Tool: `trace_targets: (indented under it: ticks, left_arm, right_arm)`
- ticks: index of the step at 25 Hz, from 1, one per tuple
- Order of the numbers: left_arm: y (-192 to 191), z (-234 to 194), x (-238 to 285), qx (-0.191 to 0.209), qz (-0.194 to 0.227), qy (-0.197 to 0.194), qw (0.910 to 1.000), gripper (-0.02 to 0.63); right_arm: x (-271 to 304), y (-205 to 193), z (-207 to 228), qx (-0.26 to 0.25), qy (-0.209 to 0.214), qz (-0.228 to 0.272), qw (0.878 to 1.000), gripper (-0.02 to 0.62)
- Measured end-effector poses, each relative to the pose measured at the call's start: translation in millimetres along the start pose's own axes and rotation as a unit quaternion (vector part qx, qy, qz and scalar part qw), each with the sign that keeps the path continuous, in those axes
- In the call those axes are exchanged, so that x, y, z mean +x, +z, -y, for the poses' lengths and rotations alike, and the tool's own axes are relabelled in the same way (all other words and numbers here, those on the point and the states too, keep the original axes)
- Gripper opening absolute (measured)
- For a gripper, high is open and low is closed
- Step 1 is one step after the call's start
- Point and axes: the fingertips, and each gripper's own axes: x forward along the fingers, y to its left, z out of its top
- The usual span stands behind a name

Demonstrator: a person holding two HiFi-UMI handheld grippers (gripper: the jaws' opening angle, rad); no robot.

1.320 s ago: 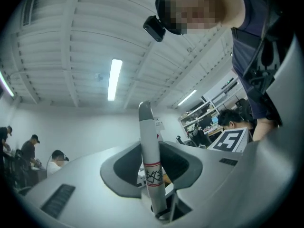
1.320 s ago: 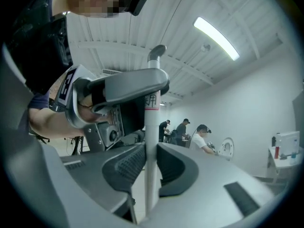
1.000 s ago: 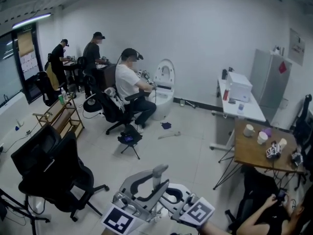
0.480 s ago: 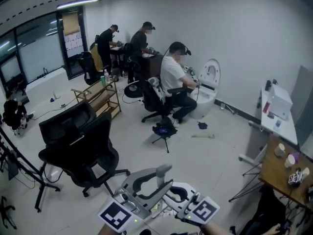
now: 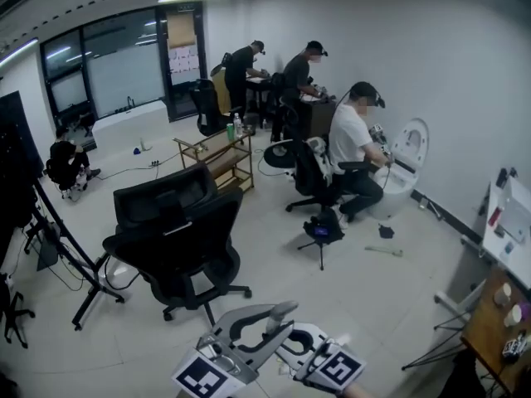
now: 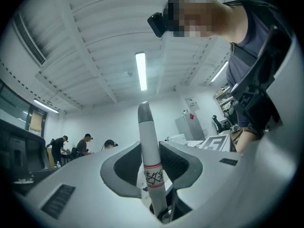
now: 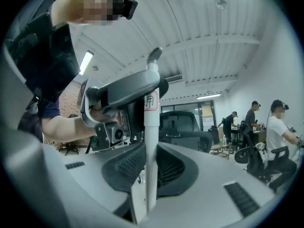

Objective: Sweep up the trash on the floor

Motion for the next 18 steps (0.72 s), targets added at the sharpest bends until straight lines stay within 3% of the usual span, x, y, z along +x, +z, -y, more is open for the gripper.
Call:
trace_targets:
  ticks: [18]
  left_arm:
    - [-28, -133, -170, -0.033, -0.007, 0.061, 0.9975, 0.107]
  right_arm:
    - [201, -19, -73, -0.022, 0.044, -0.038, 0.998, 0.086]
